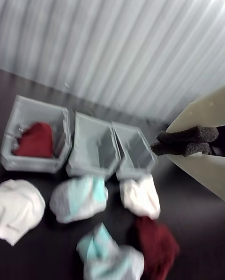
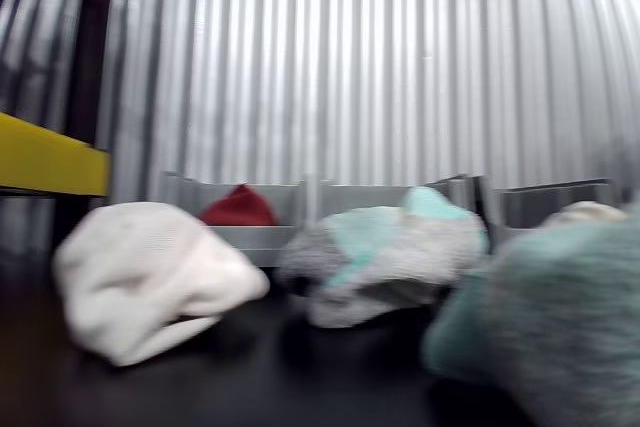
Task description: Put the sock in the container
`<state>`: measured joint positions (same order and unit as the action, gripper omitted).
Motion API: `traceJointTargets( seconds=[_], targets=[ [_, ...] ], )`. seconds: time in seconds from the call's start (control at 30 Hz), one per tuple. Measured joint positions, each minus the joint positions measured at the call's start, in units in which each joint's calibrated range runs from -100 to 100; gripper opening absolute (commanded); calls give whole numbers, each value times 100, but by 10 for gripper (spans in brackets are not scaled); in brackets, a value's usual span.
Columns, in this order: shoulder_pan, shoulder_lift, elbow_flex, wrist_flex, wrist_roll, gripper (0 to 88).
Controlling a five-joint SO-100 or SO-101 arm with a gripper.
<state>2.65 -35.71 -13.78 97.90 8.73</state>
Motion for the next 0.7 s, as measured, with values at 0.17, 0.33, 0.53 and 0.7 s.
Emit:
traceJointTargets(
  seconds=[0.17,0.33,0.53,0.7],
  targets=[
    [317,-1038,1036,-84,-131,14],
    [444,-1783,1964,-892,-131,14],
    [360,-2913,3649,-2405,-131,14],
    [381,-4136,5775,-3978,-131,13]
  ],
)
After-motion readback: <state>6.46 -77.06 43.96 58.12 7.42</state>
